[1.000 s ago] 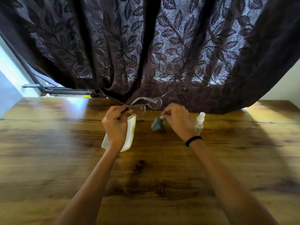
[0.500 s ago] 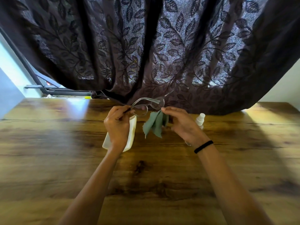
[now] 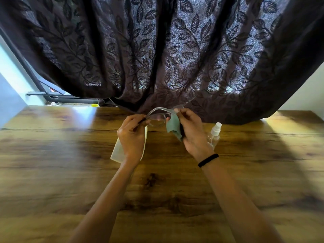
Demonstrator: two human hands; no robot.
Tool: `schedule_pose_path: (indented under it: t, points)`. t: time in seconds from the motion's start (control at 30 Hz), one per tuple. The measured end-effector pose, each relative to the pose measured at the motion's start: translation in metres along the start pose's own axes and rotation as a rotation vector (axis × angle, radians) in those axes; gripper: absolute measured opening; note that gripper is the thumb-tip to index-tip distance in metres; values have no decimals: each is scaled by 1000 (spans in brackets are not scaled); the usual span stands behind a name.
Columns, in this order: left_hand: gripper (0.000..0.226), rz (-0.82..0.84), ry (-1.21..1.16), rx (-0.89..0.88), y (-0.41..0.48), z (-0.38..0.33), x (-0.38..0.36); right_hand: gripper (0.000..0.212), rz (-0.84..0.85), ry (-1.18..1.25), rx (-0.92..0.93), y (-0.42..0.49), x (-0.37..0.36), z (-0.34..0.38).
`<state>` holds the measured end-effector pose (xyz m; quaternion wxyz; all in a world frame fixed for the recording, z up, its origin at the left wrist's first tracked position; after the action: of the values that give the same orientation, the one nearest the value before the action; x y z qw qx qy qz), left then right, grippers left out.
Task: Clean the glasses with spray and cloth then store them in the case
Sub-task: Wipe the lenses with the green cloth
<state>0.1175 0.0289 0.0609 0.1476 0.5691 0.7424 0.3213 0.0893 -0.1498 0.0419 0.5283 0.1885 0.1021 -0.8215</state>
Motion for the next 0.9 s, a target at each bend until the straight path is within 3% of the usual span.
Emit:
schedule_pose_path:
  t: [0.07,0.17,0.3,0.43,0.67,0.8,0.9]
  points:
    - [15,2,2,-4,-3,-2,-3,10,-37,-381,255,-3,-6,22]
    - [18,14,-22,-13,-6,-4,-8,2,-69,-663,583,-13,-25,46]
    - [19,21,-20,-11,-5,-2,-11,7,-38,-941,784,-23,-43,49]
    - [15,-29,-34,23,0,1,-6,12,42,-1168,846,-29,-49,35]
    - [14,-69,-48,22,7,-5,0,33,174,-1335,899,-39,-52,16]
    - [15,-46,-34,9,6,-5,-2,29,194,-1242,813,-37,-46,16]
    - [16,-35,-49,-8,5,-3,-3,25,55,-1051,783,-35,-36,35]
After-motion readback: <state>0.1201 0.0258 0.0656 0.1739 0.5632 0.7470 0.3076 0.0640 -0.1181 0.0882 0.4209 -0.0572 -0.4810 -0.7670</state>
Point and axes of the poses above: each hand's wrist, its own y-axis towards the middle knuckle, its own x-axis out of the back of the hand, z = x × y, the point moved 8 cm from there along y, towards the middle knuckle, and after that the axes turned 4 degrees about x, right-handed, at the moved point
